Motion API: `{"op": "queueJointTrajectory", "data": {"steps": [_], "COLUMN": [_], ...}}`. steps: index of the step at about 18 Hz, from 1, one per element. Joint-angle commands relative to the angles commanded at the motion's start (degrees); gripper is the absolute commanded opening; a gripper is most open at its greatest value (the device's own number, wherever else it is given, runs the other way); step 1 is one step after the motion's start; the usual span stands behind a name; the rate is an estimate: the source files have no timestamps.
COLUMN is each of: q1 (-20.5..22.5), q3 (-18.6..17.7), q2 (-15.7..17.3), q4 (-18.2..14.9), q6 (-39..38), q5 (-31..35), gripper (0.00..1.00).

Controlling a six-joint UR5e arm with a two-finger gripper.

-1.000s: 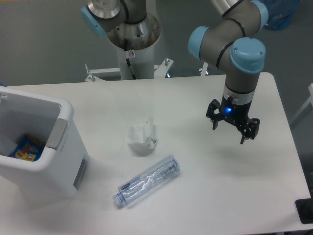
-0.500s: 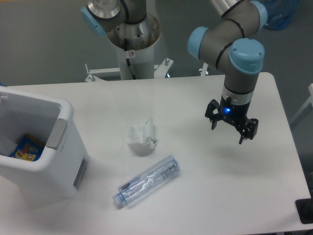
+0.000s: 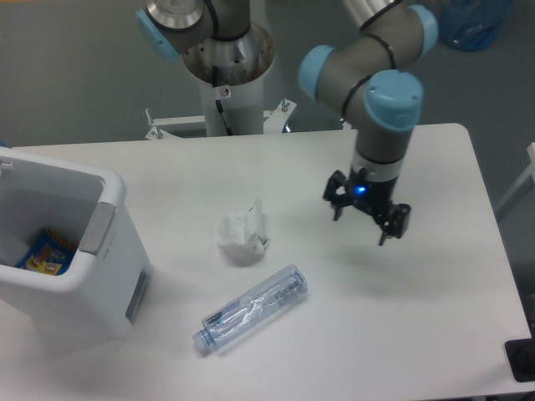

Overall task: Place the trash in the trash can
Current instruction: 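Move the gripper toward the crumpled white tissue, then lower the gripper onto the crumpled tissue and close on it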

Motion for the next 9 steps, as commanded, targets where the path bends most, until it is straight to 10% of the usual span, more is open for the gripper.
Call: {"op": "queueJointTrajectory", "data": {"steps": [9], "q1": [-5.63], "q3": [-7.82], "q2": [0.70], "q4": [0.53], "q6": [-4.42], "q5": [0.17], "gripper": [1.00]}}
